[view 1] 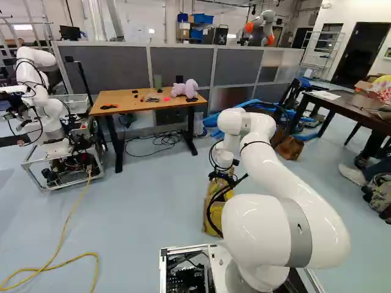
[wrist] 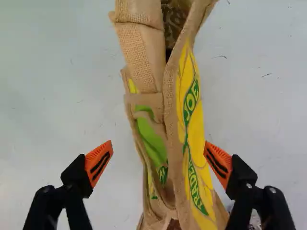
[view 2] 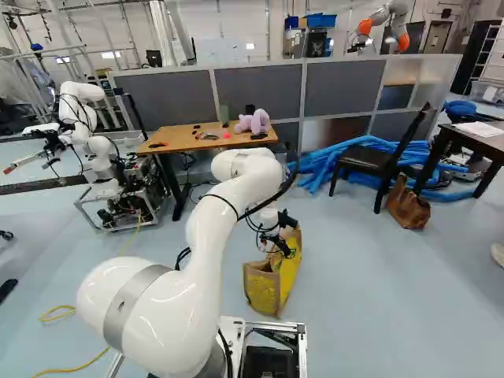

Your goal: Pick up the bag on the ground and place it on the table

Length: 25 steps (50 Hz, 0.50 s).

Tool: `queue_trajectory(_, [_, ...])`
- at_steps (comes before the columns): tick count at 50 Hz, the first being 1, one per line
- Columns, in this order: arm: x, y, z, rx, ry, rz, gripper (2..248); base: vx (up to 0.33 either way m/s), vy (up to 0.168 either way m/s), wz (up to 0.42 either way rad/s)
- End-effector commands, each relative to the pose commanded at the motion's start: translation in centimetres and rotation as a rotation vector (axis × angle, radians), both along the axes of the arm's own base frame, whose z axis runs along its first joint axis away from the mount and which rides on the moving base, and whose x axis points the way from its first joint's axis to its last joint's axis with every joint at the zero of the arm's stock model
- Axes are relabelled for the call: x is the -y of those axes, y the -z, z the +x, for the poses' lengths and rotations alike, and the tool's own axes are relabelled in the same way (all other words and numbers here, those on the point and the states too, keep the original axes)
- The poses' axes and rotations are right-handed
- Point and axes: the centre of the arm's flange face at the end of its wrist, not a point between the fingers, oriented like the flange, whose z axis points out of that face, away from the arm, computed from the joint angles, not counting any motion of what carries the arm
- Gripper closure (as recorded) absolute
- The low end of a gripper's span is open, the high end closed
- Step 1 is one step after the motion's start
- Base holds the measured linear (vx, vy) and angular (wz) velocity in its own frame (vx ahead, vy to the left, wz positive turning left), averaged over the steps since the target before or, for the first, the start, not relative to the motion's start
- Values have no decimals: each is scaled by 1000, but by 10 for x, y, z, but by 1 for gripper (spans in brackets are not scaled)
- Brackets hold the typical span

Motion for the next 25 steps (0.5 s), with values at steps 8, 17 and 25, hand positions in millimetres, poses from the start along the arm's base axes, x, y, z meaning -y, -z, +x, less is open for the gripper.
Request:
queue_trajectory(8, [0, 12, 0, -1, -1, 0, 3, 0, 0, 0])
queue_trajectory(17, [0, 26, 0, -2, -1, 0, 3, 0, 0, 0])
queue_trajectory(25, [0, 38, -1, -2, -1, 0, 3, 0, 0, 0])
